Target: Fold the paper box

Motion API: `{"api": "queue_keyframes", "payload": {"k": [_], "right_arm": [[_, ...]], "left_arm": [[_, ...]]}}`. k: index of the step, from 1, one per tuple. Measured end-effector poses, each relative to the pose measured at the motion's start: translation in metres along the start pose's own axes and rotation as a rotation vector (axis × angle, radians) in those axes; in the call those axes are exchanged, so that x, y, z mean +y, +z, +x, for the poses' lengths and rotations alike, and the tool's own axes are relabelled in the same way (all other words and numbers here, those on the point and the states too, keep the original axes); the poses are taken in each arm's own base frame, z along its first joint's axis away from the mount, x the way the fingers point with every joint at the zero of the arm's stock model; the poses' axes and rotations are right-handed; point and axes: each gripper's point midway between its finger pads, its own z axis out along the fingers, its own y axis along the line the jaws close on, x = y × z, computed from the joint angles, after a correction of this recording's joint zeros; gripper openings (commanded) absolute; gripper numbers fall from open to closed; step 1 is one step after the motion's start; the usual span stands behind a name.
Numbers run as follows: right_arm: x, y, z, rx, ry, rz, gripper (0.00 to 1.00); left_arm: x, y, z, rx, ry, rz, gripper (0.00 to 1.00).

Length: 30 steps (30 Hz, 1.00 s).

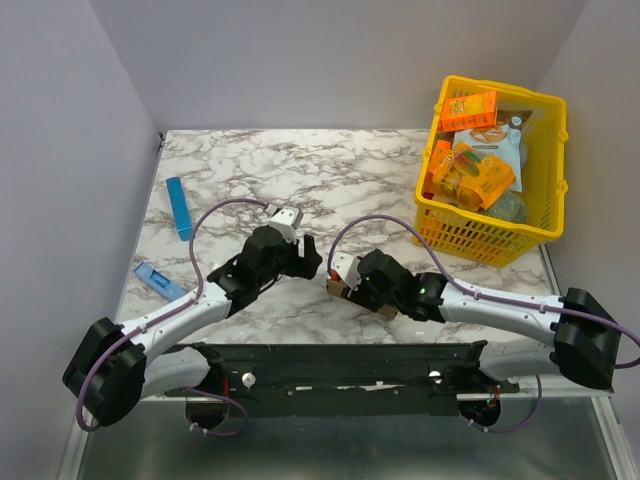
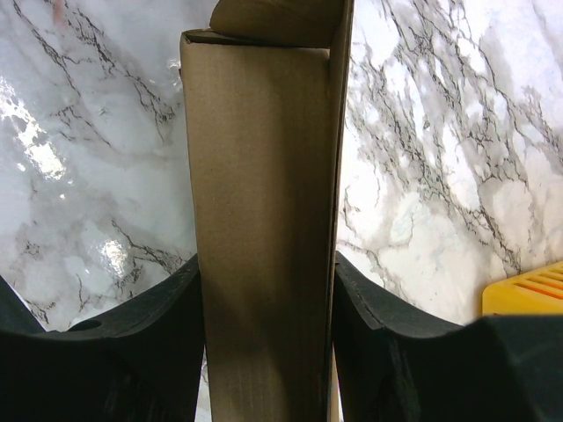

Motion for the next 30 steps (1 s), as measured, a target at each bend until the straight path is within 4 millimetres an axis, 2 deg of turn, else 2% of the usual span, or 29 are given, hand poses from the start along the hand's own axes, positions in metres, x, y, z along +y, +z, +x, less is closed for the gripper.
{"api": "queue_keyframes", "payload": {"k": [3,12,15,21,30], "right_arm": [[0.000,0.000,0.000,0.000,-0.001,0.000,0.36],[0.000,0.000,0.000,0.000,-0.001,0.000,0.36],[0.000,0.000,0.000,-0.001,-0.001,0.000,0.36],[0.000,0.000,0.000,-0.001,-0.001,0.000,0.36],[0.000,0.000,0.000,-0.001,-0.001,0.000,0.35]], "left_arm": [[-0.002,-0.007,-0.002,-0.021,0.007,0.020,0.78],[-0.033,-0.037,-0.011,-0.122,0.021,0.218,0.74],[-0.041,-0.035,-0.008,-0.110,0.026,0.263,0.72],[-0.042,-0.020,0.013,-0.027,0.037,0.275,0.67],[-0.060,-0.009,0.011,-0.019,0.067,0.322,0.52]]}}
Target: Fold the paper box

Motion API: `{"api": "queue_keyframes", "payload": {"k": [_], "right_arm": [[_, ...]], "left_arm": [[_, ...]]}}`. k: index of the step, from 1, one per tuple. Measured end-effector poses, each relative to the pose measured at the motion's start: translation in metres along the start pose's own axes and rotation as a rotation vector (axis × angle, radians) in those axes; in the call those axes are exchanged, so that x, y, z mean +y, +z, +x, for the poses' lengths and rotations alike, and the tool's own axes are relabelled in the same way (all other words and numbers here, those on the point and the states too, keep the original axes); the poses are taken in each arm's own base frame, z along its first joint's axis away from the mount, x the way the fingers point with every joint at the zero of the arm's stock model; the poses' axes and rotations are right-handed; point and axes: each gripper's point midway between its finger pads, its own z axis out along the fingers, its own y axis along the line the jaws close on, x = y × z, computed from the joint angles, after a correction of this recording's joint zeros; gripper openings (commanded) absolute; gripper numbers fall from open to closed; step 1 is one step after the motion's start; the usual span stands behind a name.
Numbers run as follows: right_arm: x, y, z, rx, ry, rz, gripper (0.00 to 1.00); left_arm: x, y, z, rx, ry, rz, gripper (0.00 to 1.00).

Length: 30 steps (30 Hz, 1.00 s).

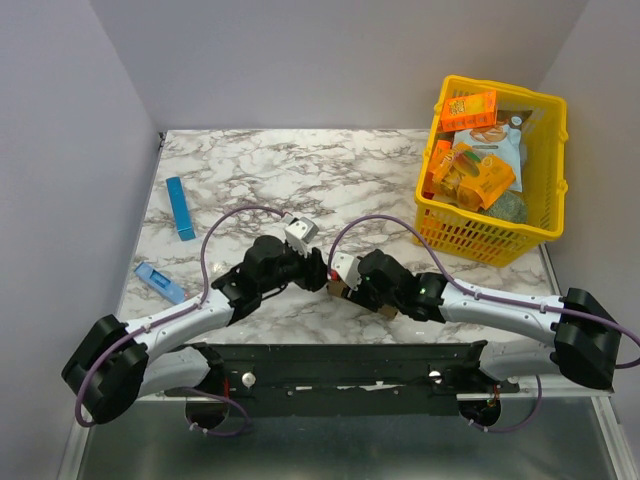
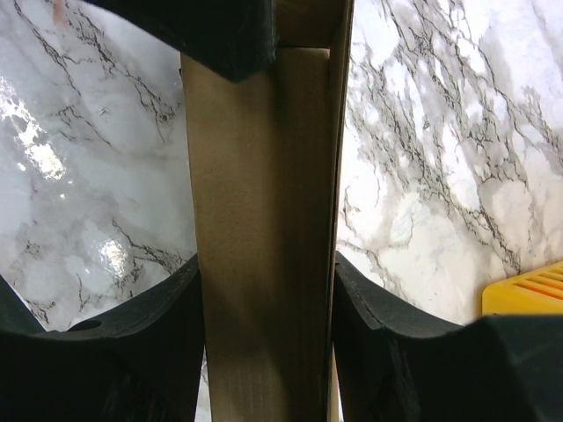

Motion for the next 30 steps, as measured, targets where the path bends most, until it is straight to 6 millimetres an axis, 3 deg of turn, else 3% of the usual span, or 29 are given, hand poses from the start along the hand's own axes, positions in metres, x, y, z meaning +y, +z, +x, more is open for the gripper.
{"api": "queue_keyframes", "payload": {"k": [11,22,30], "right_arm": [[0.000,0.000,0.000,0.000,0.003,0.001,0.35],[-0.001,0.000,0.000,0.001,0.015,0.008,0.35],[-0.001,0.000,0.000,0.001,0.015,0.011,0.35]], "left_arm": [[-0.009,0.009,0.004,0.021,0.043,0.005,0.27],[-0.005,0.013,0.004,0.028,0.084,-0.063,0.18],[-0.002,0.013,0.004,0.026,0.093,-0.084,0.05]]}}
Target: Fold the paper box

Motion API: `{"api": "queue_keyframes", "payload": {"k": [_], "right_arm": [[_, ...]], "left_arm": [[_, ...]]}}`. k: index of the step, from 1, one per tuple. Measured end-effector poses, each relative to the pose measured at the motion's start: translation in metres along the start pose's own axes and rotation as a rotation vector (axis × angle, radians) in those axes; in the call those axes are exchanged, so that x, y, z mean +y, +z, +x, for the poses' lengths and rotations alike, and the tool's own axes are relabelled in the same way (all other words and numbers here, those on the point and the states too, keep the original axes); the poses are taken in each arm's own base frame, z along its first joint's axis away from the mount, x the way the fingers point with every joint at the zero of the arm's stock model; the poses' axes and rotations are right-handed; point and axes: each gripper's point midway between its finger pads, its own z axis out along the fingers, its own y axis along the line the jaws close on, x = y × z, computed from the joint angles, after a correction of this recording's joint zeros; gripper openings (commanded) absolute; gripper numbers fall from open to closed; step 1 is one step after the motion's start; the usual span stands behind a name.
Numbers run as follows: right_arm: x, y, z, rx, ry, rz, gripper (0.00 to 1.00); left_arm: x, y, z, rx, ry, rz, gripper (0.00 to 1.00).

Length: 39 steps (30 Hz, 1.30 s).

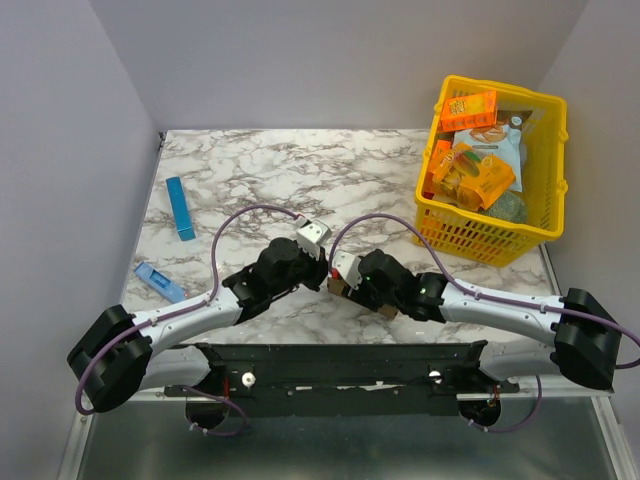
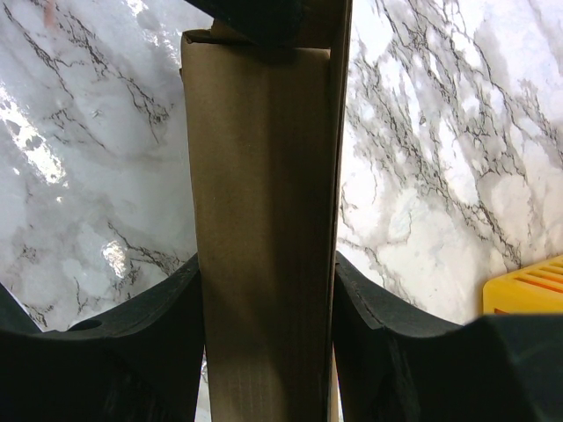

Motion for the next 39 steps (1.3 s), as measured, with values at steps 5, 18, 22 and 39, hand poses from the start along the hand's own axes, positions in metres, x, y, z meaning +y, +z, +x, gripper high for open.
{"api": "queue_keyframes", "payload": {"k": [5,18,22,39], "right_arm": [[-0.0002,0.0001,-0.0002,-0.001,0.000,0.001,0.33],[-0.0009,0.0002,0.0003,0.000,0.003,0.007,0.33],[-0.0009,0.0003,0.0001,-0.001,0.002,0.007,0.32],[-0.0005,0.0008,-0.0012,-0.009,-0.014,0.007,0.32]], "left_arm": [[0.0003,0.0000,0.0012,-0.008,0.001,-0.003,0.01],[0.0026,-0.0007,0.0029,-0.046,0.016,-0.035,0.00],[0.0061,-0.0017,0.0022,-0.056,0.036,-0.073,0.00],[0.0073,-0.0058,0.0041,-0.075,0.061,-0.104,0.00]]}}
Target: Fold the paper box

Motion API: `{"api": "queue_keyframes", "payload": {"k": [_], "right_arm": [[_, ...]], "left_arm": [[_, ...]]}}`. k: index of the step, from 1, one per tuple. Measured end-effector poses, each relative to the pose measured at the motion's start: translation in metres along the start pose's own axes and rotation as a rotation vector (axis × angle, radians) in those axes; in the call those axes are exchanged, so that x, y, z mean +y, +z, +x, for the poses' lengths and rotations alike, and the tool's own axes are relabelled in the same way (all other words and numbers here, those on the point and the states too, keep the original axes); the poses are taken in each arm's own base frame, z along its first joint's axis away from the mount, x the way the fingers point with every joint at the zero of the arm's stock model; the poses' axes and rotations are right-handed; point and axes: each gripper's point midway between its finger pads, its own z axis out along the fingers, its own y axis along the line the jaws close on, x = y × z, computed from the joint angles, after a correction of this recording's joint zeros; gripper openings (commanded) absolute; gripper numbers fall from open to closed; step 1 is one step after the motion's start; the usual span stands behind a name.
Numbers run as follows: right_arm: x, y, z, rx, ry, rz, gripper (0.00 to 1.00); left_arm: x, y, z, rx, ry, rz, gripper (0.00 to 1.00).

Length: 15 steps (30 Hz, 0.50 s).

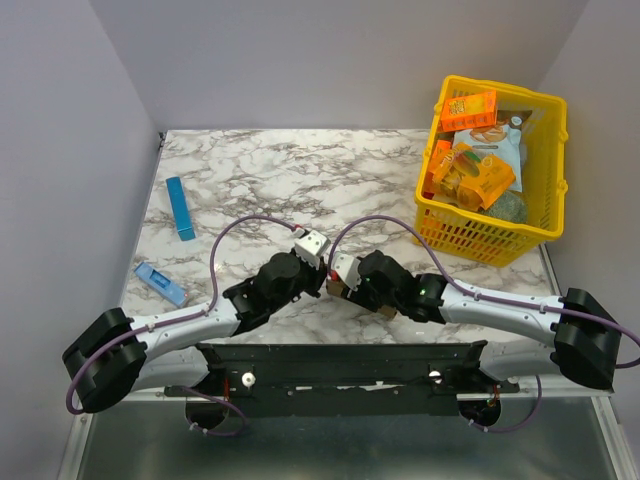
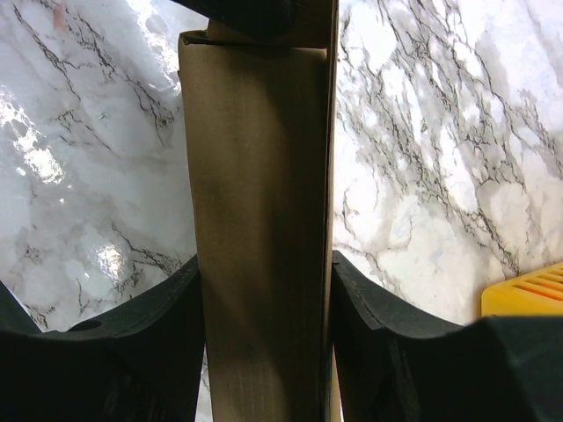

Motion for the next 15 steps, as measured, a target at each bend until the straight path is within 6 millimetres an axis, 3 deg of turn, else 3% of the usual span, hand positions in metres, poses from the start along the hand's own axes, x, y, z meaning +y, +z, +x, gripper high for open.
{"api": "queue_keyframes", "payload": {"k": [15], "right_arm": [[-0.0001,0.0000,-0.0001,-0.004,0.003,0.002,0.32]], "left_arm": [[0.0005,0.0020,0.0007,-0.030,-0.005,-0.030,0.00]]}}
